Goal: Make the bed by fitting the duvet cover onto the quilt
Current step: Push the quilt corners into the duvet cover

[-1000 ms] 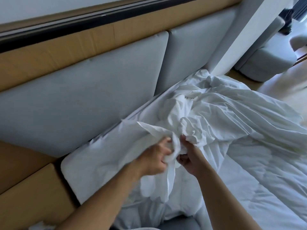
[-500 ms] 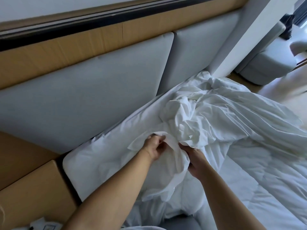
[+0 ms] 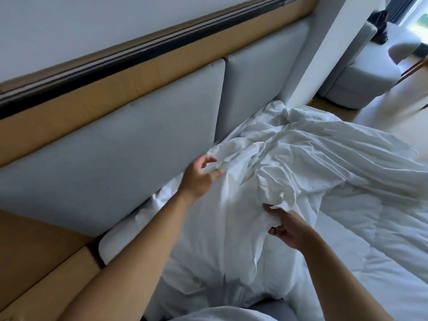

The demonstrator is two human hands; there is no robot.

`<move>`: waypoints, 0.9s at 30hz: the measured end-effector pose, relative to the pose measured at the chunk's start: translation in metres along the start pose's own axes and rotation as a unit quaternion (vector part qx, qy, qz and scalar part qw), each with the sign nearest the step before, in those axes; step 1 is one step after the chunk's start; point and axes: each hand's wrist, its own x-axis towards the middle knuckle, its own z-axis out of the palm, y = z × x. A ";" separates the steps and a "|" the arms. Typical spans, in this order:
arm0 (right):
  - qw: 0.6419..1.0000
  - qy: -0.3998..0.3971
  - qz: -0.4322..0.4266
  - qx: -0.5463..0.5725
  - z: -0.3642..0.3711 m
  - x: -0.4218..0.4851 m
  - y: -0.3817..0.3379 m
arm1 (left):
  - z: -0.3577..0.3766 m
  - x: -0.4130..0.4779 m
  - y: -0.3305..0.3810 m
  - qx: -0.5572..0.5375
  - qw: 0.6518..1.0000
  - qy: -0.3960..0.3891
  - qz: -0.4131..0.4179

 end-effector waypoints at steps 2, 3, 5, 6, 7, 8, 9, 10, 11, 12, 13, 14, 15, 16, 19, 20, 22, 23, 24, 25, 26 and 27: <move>0.999 -0.030 0.002 -0.026 -0.002 -0.006 -0.003 | 0.036 0.008 0.038 0.008 0.987 -0.151 0.049; 0.998 -0.045 0.003 -0.041 -0.003 -0.009 -0.005 | 0.053 0.012 0.056 0.016 0.976 -0.207 0.061; 0.994 -0.073 0.005 -0.079 -0.008 -0.015 -0.009 | 0.087 0.019 0.084 0.059 0.952 -0.292 0.066; 0.991 -0.089 0.005 -0.100 -0.010 -0.019 -0.013 | 0.103 0.023 0.095 0.098 0.935 -0.334 0.062; 0.987 -0.106 0.002 -0.118 -0.013 -0.022 -0.017 | 0.118 0.024 0.104 0.151 0.911 -0.380 0.057; 0.985 -0.119 -0.005 -0.126 -0.016 -0.026 -0.020 | 0.129 0.024 0.109 0.212 0.879 -0.423 0.048; 0.985 -0.124 -0.015 -0.122 -0.020 -0.028 -0.022 | 0.137 0.023 0.113 0.273 0.844 -0.461 0.035; 0.987 -0.118 -0.026 -0.107 -0.025 -0.030 -0.024 | 0.142 0.023 0.113 0.319 0.809 -0.493 0.018; 0.991 -0.103 -0.035 -0.082 -0.031 -0.030 -0.025 | 0.144 0.026 0.111 0.338 0.783 -0.523 -0.006; 0.994 -0.086 -0.042 -0.050 -0.037 -0.030 -0.025 | 0.144 0.028 0.110 0.334 0.766 -0.549 -0.030; 0.996 -0.076 -0.050 -0.020 -0.042 -0.030 -0.024 | 0.143 0.031 0.108 0.321 0.755 -0.570 -0.051; 0.996 -0.073 -0.058 0.000 -0.046 -0.029 -0.023 | 0.141 0.033 0.106 0.307 0.748 -0.585 -0.063; 0.995 -0.079 -0.065 0.014 -0.049 -0.028 -0.023 | 0.140 0.035 0.105 0.304 0.746 -0.590 -0.062; 0.993 -0.088 -0.072 0.024 -0.050 -0.027 -0.023 | 0.140 0.035 0.106 0.303 0.754 -0.581 -0.050; 0.991 -0.097 -0.081 0.049 -0.051 -0.024 -0.024 | 0.140 0.035 0.109 0.268 0.799 -0.538 -0.023; 0.991 -0.092 -0.080 0.055 -0.052 -0.023 -0.025 | 0.140 0.036 0.110 0.241 0.808 -0.537 -0.026; 0.991 -0.087 -0.078 0.060 -0.055 -0.021 -0.025 | 0.136 0.038 0.112 0.195 0.820 -0.536 -0.041; 0.991 -0.091 -0.080 0.059 -0.057 -0.020 -0.025 | 0.134 0.040 0.111 0.173 0.830 -0.528 -0.055; 0.991 -0.093 -0.081 0.056 -0.059 -0.019 -0.025 | 0.133 0.041 0.110 0.153 0.837 -0.520 -0.077; 0.991 -0.092 -0.080 0.052 -0.059 -0.019 -0.025 | 0.132 0.042 0.108 0.144 0.836 -0.519 -0.105; 0.992 -0.088 -0.080 0.047 -0.059 -0.018 -0.026 | 0.132 0.042 0.105 0.143 0.827 -0.526 -0.135; 0.992 -0.086 -0.080 0.041 -0.057 -0.017 -0.027 | 0.130 0.041 0.101 0.146 0.812 -0.541 -0.164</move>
